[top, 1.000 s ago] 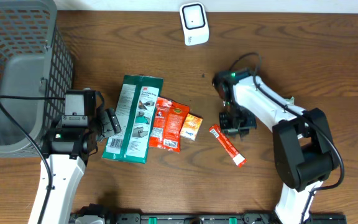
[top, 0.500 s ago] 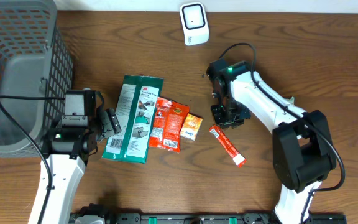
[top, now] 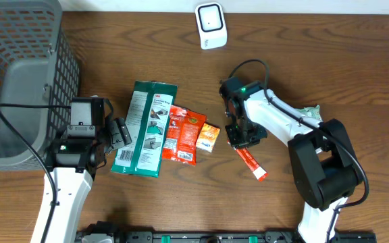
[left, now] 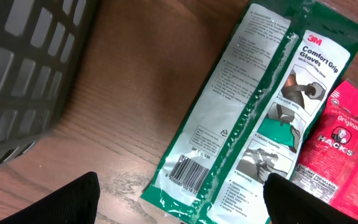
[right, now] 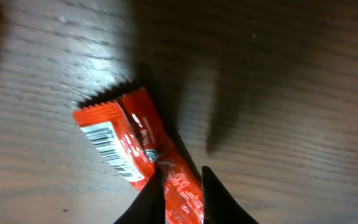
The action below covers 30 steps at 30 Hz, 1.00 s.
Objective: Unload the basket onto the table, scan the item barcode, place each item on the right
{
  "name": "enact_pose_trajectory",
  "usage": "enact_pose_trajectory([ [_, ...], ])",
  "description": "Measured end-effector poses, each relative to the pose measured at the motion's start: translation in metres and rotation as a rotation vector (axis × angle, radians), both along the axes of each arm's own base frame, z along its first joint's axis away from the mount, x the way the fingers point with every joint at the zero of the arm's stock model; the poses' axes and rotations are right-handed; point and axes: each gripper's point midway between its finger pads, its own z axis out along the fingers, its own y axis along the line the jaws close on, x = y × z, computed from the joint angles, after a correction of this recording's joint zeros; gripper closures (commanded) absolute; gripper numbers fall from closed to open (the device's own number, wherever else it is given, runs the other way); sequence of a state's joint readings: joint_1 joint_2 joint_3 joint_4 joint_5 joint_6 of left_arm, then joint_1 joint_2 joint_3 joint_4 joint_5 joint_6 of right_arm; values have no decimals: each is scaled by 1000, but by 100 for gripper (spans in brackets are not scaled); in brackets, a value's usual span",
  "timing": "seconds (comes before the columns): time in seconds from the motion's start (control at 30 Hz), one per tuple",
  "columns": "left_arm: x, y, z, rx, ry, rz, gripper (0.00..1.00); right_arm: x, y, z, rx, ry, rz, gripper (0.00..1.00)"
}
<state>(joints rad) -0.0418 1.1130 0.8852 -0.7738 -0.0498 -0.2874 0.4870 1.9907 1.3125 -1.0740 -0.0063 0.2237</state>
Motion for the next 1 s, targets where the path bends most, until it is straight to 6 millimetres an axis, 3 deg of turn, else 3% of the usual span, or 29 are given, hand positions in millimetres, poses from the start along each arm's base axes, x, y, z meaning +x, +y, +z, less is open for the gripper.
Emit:
enact_pose_trajectory([
  [0.1, 0, 0, 0, 0, 0, 0, 15, 0, -1, 0, -5, -2, 1, 81],
  [0.2, 0, 0, 0, 0, 0, 0, 15, -1, -2, 0, -7, 2, 4, 92],
  [0.33, 0, 0, 0, 0, 0, 0, 15, -6, -4, 5, -20, 30, 3, 94],
  [0.47, 0, 0, 0, 0, 0, 0, 15, 4, 2, 15, -4, 6, 5, 99],
  [1.0, 0, 0, 0, 0, 0, 0, 15, 19, 21, 17, 83, -40, -5, 99],
])
